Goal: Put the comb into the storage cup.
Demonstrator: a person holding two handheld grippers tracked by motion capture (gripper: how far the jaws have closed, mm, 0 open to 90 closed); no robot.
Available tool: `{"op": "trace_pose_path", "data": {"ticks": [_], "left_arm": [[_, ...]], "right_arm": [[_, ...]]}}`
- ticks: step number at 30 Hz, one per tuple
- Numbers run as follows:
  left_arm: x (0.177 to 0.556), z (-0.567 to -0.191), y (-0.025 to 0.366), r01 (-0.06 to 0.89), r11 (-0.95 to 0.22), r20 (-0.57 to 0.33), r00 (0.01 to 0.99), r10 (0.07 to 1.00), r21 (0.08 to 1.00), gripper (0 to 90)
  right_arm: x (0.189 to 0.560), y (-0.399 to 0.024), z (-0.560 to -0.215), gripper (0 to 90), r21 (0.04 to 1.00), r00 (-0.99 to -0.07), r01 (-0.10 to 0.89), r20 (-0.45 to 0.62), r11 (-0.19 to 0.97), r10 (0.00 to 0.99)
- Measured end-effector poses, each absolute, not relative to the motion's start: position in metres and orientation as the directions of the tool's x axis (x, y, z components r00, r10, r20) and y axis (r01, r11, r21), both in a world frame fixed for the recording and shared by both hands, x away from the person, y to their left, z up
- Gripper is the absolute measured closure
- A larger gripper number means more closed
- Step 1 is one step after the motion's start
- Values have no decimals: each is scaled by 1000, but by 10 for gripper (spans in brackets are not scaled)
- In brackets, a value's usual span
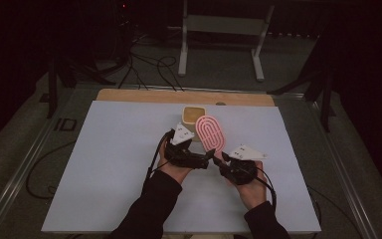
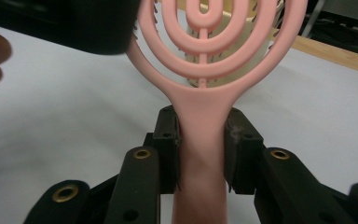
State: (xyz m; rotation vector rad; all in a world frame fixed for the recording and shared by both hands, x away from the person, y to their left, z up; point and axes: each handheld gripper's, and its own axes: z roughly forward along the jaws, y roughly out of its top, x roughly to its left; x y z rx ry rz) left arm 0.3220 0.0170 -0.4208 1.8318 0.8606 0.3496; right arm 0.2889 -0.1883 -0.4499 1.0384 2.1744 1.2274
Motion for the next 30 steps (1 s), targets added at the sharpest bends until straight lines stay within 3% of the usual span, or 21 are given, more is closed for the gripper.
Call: {"op": "trace_pose_path", "data": {"ticks": [11,15,17,19,23,30], "left_arm": [[324,-424,8,428,-165,-195,678,708,888,90],[324,-423,5,438,-150,-200,654,730,887,223],[324,-423,6,443,-137,-208,643,737,886,247],[325,-423,7,458,-109,-248,649,719,882,344],[327,-425,8,476,-81,-300,668,681,876,441],[328,-426,12,486,-26,-361,684,634,874,529]], "right_arm": [[286,-184,-447,697,865,-637,384,-7,324,771],[286,-184,-447,697,867,-636,381,-6,321,772],[286,-184,-447,697,867,-636,381,-6,321,772],[286,-184,-447,697,869,-637,378,-5,318,771],[285,-183,-447,697,873,-643,375,1,313,766],[285,-183,-446,697,880,-657,375,32,290,753]]}}
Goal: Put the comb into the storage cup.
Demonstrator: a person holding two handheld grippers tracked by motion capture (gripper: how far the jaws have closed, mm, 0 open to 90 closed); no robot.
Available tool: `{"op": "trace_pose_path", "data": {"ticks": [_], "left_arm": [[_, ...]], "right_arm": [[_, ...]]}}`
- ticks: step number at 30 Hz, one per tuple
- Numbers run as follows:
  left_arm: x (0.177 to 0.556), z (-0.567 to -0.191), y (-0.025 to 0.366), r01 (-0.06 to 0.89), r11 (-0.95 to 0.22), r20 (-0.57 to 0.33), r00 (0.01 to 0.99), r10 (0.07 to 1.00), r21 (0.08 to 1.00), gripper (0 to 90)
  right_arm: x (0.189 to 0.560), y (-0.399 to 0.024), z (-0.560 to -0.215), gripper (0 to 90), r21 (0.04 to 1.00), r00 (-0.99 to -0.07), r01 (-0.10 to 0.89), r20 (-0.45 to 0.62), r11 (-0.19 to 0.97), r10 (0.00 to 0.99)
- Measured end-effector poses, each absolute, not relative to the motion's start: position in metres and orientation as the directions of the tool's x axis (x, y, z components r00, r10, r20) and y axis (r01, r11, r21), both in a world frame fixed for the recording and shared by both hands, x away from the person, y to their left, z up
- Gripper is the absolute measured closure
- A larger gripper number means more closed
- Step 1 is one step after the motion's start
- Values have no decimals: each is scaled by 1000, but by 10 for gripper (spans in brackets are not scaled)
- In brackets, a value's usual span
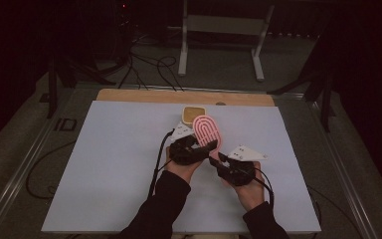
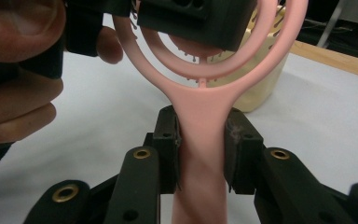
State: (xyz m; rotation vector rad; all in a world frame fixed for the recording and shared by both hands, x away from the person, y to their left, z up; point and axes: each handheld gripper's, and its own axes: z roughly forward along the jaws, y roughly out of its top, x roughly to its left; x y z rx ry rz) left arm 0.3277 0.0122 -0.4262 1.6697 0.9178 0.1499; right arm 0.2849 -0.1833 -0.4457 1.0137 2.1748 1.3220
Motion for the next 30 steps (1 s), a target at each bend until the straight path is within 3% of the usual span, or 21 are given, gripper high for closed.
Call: {"op": "trace_pose_path", "data": {"ticks": [30], "left_arm": [[327,-430,13,511,67,-458,697,551,857,643]], "right_arm": [[285,-181,-449,690,879,-664,368,19,304,748]]}}
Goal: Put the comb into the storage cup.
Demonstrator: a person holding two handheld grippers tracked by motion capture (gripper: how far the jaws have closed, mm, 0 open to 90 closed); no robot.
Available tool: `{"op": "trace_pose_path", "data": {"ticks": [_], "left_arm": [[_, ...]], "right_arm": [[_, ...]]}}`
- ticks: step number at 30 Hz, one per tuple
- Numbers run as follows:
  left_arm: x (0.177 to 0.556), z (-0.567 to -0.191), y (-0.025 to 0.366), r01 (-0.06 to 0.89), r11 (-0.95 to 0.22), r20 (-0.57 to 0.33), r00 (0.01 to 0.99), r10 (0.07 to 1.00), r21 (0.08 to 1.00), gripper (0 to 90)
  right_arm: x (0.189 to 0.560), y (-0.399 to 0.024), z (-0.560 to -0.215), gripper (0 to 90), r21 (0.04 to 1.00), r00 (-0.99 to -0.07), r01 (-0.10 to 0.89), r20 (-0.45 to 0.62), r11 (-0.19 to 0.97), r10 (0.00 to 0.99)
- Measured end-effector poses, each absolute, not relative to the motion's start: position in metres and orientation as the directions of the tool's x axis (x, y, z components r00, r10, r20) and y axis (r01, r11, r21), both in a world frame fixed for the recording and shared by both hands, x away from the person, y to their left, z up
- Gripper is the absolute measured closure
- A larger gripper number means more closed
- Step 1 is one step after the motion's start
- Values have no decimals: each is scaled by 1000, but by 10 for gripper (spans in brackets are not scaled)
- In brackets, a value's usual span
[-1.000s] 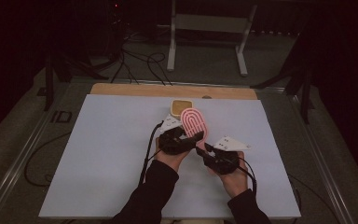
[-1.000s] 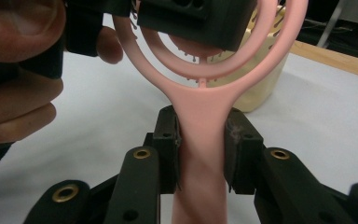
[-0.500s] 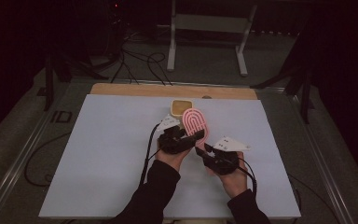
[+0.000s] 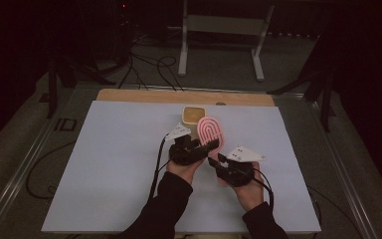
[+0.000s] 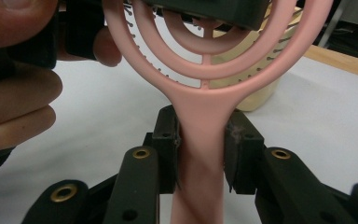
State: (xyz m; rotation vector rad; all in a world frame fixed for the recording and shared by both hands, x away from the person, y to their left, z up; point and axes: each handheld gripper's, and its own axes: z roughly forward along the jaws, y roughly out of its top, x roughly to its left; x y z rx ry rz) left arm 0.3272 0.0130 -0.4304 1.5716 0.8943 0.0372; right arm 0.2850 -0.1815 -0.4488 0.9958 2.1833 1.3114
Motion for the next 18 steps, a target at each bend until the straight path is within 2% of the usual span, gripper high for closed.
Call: {"op": "trace_pose_path", "data": {"ticks": [2,7,9,11,12,15,16,18], "left_arm": [[327,-430,13,509,64,-454,696,557,858,644],[330,-431,18,510,69,-453,686,569,857,646],[330,-431,20,510,77,-457,681,571,856,646],[330,-431,22,509,75,-454,680,575,857,646],[331,-430,23,507,77,-453,681,576,859,646],[333,-427,26,503,66,-442,681,583,862,646],[333,-425,28,502,64,-440,681,586,862,646],[335,-422,31,498,65,-436,680,590,865,646]], "right_arm": [[285,-181,-449,676,880,-664,367,21,301,747],[285,-182,-448,520,887,-671,360,31,290,740],[286,-182,-448,495,886,-669,363,32,289,743],[288,-183,-449,390,874,-677,391,59,290,733],[288,-183,-449,390,874,-677,391,59,290,733],[288,-181,-450,176,863,-666,400,40,310,745],[287,-181,-450,135,859,-661,402,33,317,750],[286,-181,-451,119,854,-650,411,29,319,760]]}}
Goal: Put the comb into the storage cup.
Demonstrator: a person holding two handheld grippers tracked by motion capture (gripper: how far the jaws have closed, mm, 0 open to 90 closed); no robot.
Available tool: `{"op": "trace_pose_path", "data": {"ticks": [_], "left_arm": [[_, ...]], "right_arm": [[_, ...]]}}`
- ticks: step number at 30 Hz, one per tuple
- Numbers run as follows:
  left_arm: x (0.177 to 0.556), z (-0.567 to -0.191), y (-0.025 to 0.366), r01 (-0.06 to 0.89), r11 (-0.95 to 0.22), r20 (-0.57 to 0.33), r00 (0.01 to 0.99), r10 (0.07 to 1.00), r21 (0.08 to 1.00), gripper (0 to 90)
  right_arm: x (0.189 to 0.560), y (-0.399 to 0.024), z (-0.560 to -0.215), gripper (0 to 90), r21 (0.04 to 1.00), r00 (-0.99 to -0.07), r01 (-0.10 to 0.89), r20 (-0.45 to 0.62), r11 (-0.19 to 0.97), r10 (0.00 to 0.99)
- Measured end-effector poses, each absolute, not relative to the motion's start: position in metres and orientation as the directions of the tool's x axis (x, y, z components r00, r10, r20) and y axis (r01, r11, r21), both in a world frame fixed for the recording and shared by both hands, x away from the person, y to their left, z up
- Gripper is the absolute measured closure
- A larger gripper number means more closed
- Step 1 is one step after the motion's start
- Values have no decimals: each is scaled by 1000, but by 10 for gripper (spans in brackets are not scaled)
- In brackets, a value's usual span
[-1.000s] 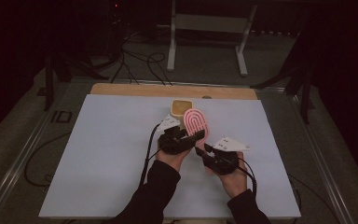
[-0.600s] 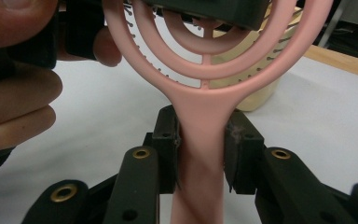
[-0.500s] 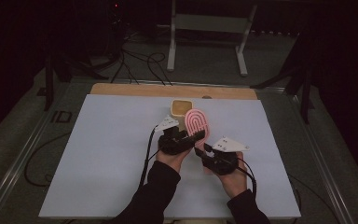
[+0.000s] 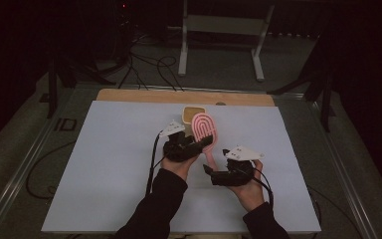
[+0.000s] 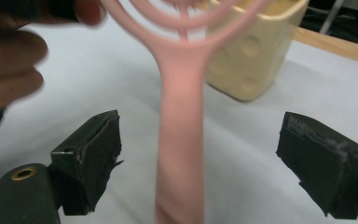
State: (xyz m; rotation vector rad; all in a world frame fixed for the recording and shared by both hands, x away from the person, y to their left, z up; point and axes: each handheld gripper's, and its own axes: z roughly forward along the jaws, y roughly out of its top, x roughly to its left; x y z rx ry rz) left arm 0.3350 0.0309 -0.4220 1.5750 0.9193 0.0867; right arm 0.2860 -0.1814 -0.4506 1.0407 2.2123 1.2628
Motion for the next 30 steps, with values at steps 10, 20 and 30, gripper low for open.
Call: {"op": "trace_pose_path", "data": {"ticks": [10,20,30], "left_arm": [[341,-409,45,481,64,-415,671,615,874,646],[346,-398,51,467,64,-398,666,630,882,646],[347,-385,51,437,49,-364,678,639,898,646]], "right_arm": [[270,-197,-460,87,868,-639,371,-20,331,769],[246,-232,-469,89,896,-594,336,-37,290,803],[230,-256,-483,90,939,-555,277,-18,205,832]]}}
